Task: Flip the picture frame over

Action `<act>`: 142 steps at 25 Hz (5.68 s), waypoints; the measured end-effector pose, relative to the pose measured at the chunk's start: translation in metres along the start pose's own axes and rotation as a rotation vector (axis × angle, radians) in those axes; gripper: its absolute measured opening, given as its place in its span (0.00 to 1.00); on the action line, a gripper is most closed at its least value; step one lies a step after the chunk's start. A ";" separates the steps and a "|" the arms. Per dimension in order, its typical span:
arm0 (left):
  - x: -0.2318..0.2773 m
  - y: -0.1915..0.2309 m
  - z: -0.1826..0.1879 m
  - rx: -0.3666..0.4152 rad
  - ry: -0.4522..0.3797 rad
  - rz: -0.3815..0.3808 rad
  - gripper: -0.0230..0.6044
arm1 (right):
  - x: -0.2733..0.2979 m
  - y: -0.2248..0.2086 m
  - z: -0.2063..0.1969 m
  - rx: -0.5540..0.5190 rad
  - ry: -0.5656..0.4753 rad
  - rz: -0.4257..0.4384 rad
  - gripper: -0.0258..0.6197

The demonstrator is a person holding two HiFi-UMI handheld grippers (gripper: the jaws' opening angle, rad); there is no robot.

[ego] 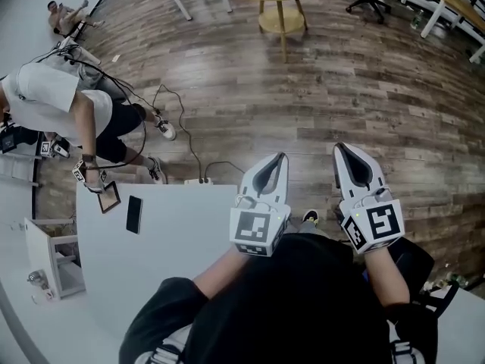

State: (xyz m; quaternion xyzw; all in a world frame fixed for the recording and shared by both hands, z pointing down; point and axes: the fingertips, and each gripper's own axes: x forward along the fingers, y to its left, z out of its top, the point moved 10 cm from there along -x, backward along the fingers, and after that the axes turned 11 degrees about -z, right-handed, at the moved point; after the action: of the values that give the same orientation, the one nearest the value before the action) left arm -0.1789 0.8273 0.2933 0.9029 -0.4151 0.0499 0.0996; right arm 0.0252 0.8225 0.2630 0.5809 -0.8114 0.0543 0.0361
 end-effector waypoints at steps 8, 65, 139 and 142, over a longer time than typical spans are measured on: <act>0.000 0.024 -0.003 -0.001 -0.001 -0.001 0.07 | 0.011 0.013 0.000 -0.002 0.000 -0.003 0.07; 0.388 0.248 0.077 0.038 0.031 0.038 0.07 | 0.412 -0.221 0.029 0.030 0.028 0.021 0.07; 0.719 0.597 0.163 0.027 0.044 0.029 0.07 | 0.885 -0.343 0.071 -0.037 0.094 0.039 0.07; 0.724 0.604 0.163 0.007 0.040 0.012 0.07 | 0.890 -0.345 0.073 -0.062 0.103 0.046 0.07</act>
State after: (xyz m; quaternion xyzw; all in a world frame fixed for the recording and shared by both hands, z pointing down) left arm -0.1658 -0.1279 0.3434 0.8996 -0.4182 0.0701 0.1044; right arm 0.0651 -0.1328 0.3145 0.5571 -0.8228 0.0599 0.0948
